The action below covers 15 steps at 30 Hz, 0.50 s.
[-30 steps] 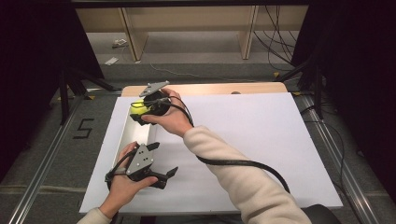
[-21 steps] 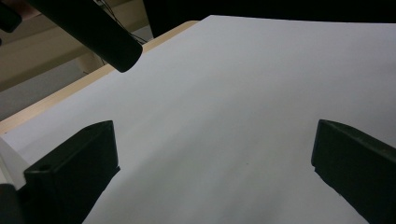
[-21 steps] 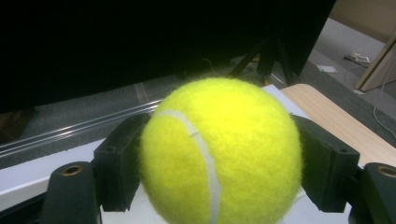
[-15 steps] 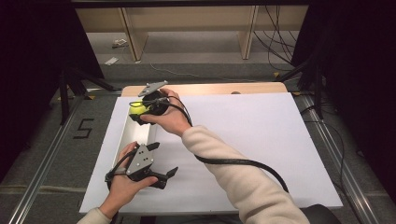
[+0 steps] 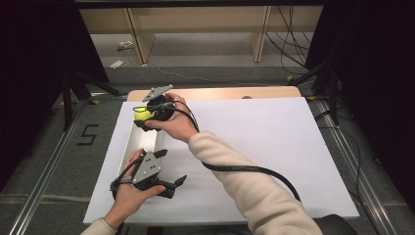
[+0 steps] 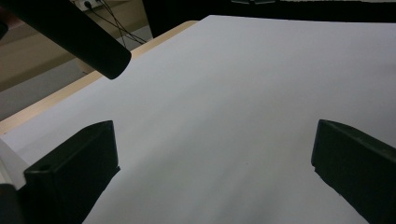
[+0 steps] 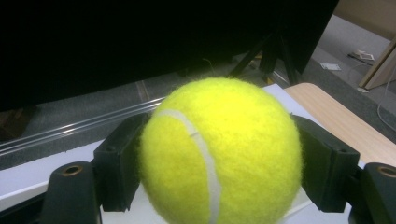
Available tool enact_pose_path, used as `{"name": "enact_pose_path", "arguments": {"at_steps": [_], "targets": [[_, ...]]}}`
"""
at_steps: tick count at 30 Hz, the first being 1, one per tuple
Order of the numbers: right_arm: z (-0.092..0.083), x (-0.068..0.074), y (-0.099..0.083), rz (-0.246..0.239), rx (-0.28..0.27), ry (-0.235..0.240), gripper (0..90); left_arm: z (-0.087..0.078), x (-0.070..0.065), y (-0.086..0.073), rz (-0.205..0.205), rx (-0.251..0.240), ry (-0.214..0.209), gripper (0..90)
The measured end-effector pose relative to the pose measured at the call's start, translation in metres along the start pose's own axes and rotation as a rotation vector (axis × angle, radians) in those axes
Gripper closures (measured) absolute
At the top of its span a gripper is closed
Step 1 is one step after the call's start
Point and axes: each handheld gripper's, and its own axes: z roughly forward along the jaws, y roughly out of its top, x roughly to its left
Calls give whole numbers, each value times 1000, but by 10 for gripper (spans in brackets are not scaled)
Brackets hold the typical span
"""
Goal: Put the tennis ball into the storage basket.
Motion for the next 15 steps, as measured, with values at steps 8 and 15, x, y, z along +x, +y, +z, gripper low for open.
{"name": "enact_pose_path", "arguments": {"at_steps": [8,15], "targets": [[4,-1,-1,9,9,2,261,0,0,0,1,0,-3,1],[7,1,0,2,15,14,261,0,0,0,1,0,-4,1]]}}
